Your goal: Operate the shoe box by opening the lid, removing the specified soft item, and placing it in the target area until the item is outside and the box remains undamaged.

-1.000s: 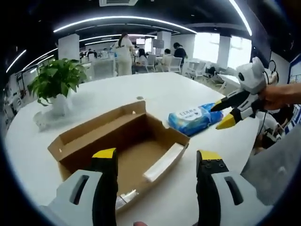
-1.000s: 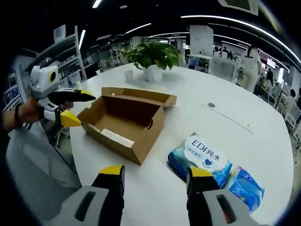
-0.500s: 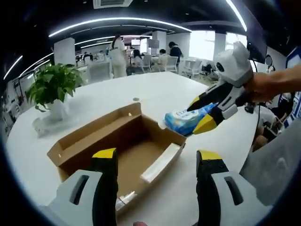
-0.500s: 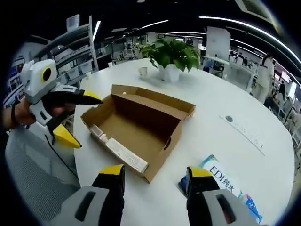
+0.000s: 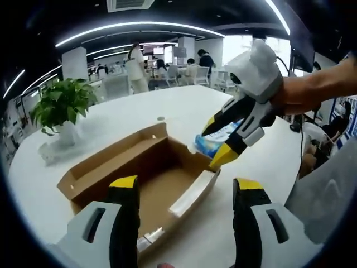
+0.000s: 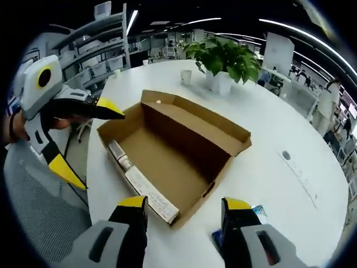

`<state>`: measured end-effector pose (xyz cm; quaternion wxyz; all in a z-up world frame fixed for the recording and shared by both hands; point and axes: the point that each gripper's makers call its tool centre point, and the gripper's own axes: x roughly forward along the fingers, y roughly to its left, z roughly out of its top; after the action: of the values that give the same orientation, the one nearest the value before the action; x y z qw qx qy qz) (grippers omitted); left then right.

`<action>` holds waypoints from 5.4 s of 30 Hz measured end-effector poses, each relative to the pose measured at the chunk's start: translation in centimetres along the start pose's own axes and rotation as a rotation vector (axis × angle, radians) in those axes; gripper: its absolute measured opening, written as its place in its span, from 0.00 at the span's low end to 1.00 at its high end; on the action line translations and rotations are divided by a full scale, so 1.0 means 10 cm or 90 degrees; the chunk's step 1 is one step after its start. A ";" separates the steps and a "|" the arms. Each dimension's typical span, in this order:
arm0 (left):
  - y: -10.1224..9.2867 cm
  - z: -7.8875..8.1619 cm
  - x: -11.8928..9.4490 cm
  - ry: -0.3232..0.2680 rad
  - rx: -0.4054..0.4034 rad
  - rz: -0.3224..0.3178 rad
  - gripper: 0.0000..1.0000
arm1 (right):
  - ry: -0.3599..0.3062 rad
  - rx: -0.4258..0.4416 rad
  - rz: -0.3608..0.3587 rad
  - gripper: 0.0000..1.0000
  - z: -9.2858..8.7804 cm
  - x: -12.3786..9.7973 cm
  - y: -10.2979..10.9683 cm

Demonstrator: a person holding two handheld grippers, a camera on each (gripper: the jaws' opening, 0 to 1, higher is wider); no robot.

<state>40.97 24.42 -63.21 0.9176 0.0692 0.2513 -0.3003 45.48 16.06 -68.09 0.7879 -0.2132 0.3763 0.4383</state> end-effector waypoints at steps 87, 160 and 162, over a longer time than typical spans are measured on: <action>0.04 0.04 0.01 -0.003 0.029 0.006 0.68 | 0.256 -0.399 0.179 0.17 -0.21 0.95 0.48; -0.25 -0.06 0.06 0.025 0.083 -0.030 0.68 | 0.213 -0.230 -0.019 0.16 -0.98 -1.12 -0.82; -0.25 -0.06 0.06 0.026 0.084 -0.029 0.68 | 0.216 -0.221 -0.021 0.16 -1.07 -1.16 -0.83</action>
<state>39.61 22.24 -63.96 0.8985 0.1299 0.2509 -0.3359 44.32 -1.57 -65.65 0.6720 -0.4223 0.4185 0.4415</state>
